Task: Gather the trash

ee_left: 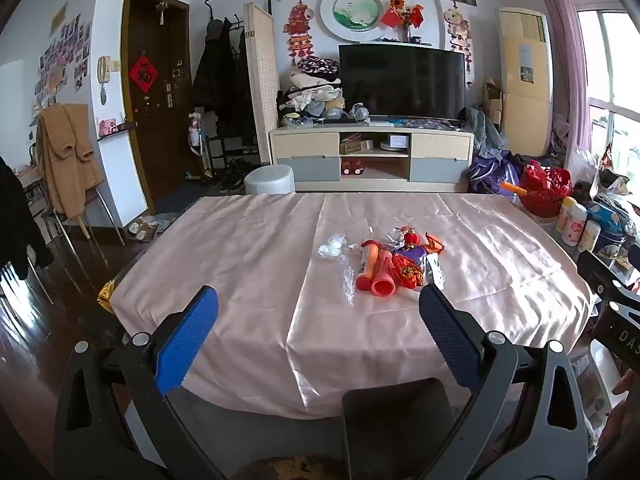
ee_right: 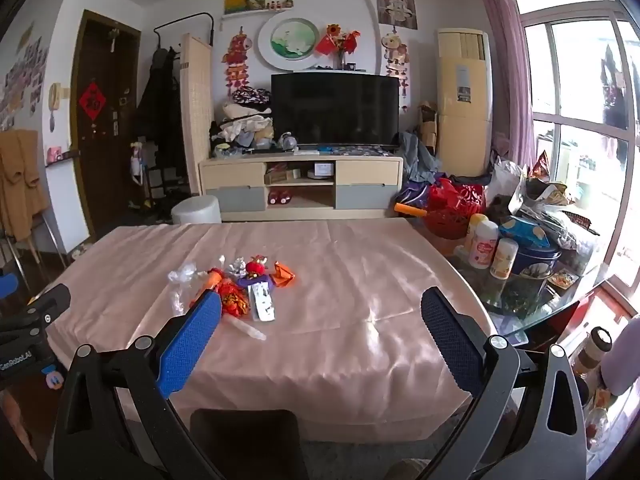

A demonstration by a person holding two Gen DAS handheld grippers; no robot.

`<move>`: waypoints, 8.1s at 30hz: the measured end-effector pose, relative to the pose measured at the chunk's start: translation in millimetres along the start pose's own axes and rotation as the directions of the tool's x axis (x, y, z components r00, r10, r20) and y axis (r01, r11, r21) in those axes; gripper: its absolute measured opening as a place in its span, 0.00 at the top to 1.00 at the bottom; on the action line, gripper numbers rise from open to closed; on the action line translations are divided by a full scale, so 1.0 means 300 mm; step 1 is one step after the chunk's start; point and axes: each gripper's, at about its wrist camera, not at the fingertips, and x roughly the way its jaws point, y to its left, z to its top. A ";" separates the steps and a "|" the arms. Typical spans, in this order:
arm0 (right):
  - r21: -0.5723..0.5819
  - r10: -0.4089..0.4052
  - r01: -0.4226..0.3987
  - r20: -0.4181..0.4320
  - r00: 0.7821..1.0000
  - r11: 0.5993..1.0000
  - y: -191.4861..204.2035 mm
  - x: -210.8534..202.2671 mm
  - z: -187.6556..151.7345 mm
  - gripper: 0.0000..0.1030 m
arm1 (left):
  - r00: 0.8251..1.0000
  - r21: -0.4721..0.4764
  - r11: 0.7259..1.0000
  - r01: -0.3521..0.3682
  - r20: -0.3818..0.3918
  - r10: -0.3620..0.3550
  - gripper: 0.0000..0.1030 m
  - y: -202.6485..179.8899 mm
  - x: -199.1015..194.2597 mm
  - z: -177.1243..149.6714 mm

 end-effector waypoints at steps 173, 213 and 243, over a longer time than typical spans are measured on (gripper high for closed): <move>0.041 0.463 -0.498 -0.437 0.771 0.866 0.195 0.447 -0.419 0.86 | 0.888 0.040 0.941 0.337 -0.347 -0.303 0.85 -0.053 0.422 -0.330; 0.133 0.320 -0.300 -0.570 0.757 0.945 0.084 0.491 -0.613 0.35 | 0.780 0.033 0.928 0.371 -0.554 -0.292 0.36 -0.167 0.451 -0.659; 0.135 0.198 -0.159 -0.361 0.911 0.978 -0.017 0.674 -0.171 0.15 | 0.892 0.068 0.929 0.365 -0.313 -0.327 0.16 -0.141 0.576 -0.175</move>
